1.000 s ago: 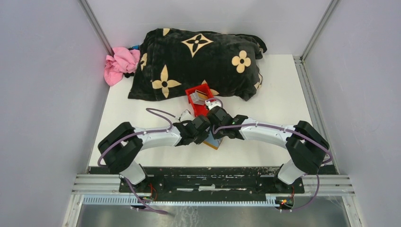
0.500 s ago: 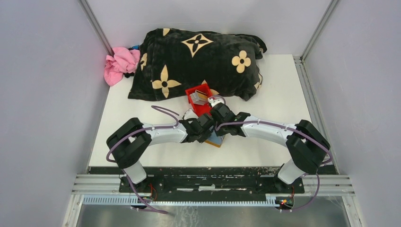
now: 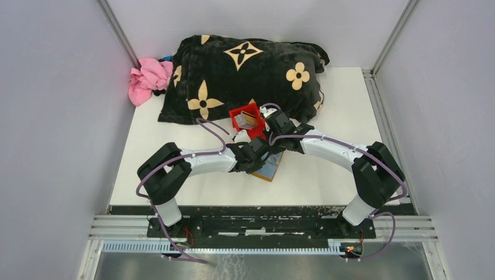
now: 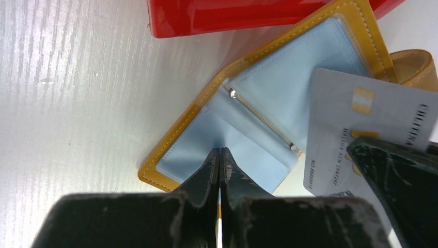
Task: Put the credit cards into the card holder
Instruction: Open the card holder at the center of the board.
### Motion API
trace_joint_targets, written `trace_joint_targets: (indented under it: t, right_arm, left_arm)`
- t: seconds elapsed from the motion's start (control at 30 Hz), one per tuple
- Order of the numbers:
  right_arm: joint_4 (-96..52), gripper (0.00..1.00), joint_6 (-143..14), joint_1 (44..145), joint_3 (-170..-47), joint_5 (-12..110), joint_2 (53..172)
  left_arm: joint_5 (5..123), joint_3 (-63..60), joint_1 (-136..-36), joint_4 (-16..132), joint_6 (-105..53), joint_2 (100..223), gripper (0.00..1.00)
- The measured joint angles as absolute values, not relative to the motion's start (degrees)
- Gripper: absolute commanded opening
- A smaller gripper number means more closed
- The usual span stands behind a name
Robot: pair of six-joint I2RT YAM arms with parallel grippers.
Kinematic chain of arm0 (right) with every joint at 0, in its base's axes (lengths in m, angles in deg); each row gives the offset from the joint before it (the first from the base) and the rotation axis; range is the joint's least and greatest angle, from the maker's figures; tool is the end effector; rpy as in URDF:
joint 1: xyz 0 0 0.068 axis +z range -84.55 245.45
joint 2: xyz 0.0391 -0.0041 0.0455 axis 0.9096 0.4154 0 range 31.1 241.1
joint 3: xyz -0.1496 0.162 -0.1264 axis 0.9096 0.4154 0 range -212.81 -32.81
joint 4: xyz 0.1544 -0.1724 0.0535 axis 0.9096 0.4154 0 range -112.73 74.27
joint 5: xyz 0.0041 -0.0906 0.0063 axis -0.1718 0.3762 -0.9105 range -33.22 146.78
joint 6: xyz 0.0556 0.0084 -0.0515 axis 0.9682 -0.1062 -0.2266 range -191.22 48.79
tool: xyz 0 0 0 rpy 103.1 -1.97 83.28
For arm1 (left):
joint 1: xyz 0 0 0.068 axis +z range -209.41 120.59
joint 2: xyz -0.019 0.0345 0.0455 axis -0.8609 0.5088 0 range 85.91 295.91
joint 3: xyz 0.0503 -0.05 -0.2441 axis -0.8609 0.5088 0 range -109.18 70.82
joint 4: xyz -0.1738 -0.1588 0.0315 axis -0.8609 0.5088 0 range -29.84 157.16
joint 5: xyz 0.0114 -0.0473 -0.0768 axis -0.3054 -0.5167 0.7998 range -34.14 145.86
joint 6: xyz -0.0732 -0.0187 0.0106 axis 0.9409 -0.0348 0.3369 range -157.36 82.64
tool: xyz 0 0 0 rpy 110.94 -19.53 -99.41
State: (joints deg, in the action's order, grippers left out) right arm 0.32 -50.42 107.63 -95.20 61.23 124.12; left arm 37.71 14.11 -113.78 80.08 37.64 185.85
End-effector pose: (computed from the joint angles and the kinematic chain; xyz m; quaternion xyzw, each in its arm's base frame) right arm 0.2510 0.2207 0.1863 -0.1642 0.9352 0.1313 0.2849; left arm 0.2054 -0.2518 0.1272 -0.2080 0.9384 -0.1416 0.2368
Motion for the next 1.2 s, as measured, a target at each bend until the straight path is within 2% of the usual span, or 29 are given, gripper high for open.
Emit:
trace_joint_targets:
  t: [0.47,0.83,1.2]
  right_arm:
    - [-3.33,0.01,-53.17,102.8,-94.72,50.8,128.68]
    - [-7.09,0.01,-53.02,98.38,-93.36,47.91,130.46]
    - [-16.25,0.01,-46.72,98.34,-85.73,45.6,127.13]
  left_arm:
    - [36.94,12.65,-113.59,81.46,26.32,186.44,0.03]
    - [38.84,12.58,-109.39,81.52,20.95,186.29,0.03]
    - [39.65,10.03,-107.73,83.43,15.42,187.79,0.03]
